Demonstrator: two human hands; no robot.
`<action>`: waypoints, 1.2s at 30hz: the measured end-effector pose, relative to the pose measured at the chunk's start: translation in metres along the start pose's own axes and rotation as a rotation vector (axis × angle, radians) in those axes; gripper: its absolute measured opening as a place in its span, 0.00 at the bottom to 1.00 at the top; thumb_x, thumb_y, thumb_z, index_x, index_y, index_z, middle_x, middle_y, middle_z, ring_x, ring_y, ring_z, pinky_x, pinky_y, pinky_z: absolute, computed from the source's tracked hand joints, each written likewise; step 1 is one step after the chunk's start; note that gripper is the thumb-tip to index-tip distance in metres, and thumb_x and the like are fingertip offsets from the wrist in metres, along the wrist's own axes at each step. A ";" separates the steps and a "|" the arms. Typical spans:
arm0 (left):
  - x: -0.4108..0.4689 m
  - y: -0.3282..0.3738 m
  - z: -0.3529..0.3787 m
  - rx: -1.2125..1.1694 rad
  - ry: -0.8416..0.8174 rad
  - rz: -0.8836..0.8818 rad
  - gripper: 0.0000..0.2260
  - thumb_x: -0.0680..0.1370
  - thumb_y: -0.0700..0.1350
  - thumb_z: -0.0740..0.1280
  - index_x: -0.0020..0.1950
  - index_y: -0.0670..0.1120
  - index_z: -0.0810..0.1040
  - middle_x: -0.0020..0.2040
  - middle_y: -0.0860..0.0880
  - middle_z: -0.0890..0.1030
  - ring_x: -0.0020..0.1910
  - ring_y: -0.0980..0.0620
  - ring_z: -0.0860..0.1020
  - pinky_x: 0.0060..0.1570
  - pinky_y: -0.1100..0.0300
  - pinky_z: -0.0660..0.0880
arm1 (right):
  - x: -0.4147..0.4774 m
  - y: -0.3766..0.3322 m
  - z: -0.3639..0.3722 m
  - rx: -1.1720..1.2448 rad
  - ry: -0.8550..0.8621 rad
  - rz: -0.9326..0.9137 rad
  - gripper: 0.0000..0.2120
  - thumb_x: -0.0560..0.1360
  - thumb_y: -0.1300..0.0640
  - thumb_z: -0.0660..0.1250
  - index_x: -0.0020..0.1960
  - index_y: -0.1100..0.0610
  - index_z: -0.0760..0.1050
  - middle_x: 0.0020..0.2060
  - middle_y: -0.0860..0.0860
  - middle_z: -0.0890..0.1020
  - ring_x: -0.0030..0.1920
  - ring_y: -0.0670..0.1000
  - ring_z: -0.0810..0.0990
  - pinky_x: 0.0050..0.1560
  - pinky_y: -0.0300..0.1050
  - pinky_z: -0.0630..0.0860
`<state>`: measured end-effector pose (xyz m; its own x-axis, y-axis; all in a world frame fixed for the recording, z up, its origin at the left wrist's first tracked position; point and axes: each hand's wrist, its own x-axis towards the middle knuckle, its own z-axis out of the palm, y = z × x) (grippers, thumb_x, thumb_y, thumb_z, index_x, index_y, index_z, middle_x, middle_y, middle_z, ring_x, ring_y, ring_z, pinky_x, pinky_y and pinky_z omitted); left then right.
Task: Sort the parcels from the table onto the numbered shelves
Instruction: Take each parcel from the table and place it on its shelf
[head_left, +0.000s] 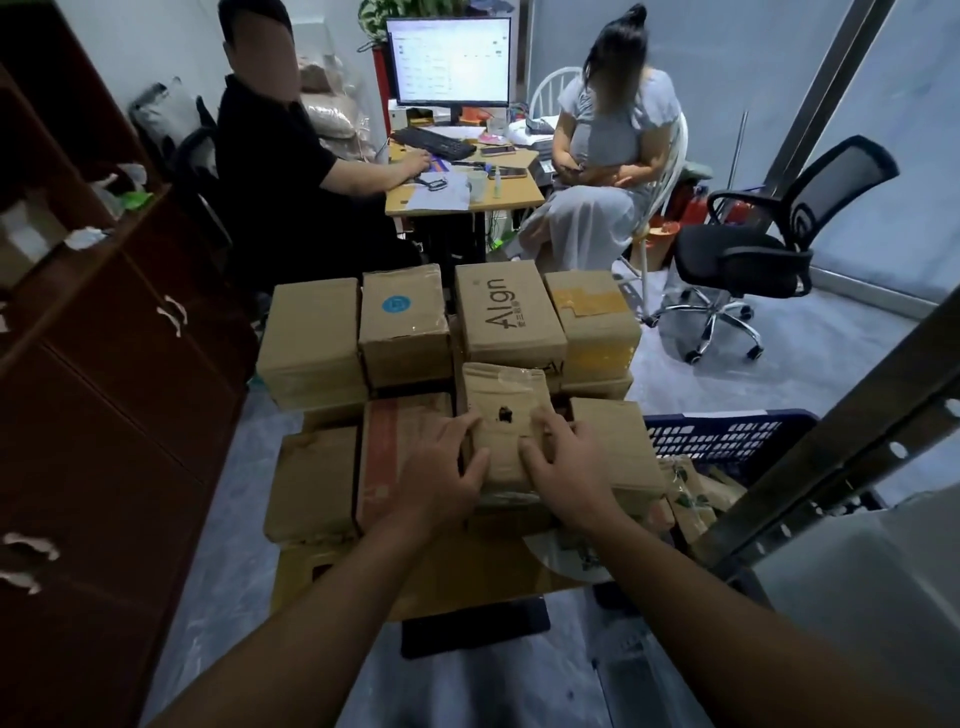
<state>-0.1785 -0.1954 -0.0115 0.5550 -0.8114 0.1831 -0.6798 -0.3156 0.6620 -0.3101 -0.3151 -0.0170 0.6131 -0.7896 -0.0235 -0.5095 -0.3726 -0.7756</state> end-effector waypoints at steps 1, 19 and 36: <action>-0.002 -0.001 -0.004 -0.028 0.024 0.008 0.21 0.79 0.51 0.63 0.71 0.50 0.69 0.65 0.50 0.73 0.61 0.52 0.72 0.55 0.59 0.69 | -0.001 -0.001 0.002 0.041 -0.010 0.003 0.23 0.80 0.45 0.64 0.73 0.46 0.65 0.60 0.49 0.68 0.56 0.48 0.73 0.54 0.47 0.79; -0.014 -0.024 -0.009 -0.360 -0.076 -0.248 0.21 0.81 0.53 0.63 0.73 0.54 0.66 0.65 0.51 0.73 0.59 0.53 0.75 0.46 0.64 0.74 | 0.003 0.014 0.009 0.274 -0.051 0.101 0.21 0.81 0.43 0.62 0.71 0.50 0.72 0.63 0.52 0.71 0.57 0.50 0.75 0.51 0.47 0.80; -0.007 0.000 -0.011 -0.418 0.021 -0.117 0.14 0.81 0.43 0.64 0.66 0.49 0.73 0.57 0.52 0.77 0.56 0.58 0.77 0.44 0.72 0.75 | 0.002 0.001 -0.011 0.393 -0.181 0.056 0.24 0.81 0.52 0.64 0.75 0.40 0.64 0.62 0.47 0.76 0.55 0.46 0.81 0.45 0.43 0.84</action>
<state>-0.1766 -0.1841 -0.0049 0.6293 -0.7705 0.1012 -0.3613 -0.1748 0.9159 -0.3160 -0.3221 -0.0111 0.7051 -0.6918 -0.1555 -0.2981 -0.0901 -0.9503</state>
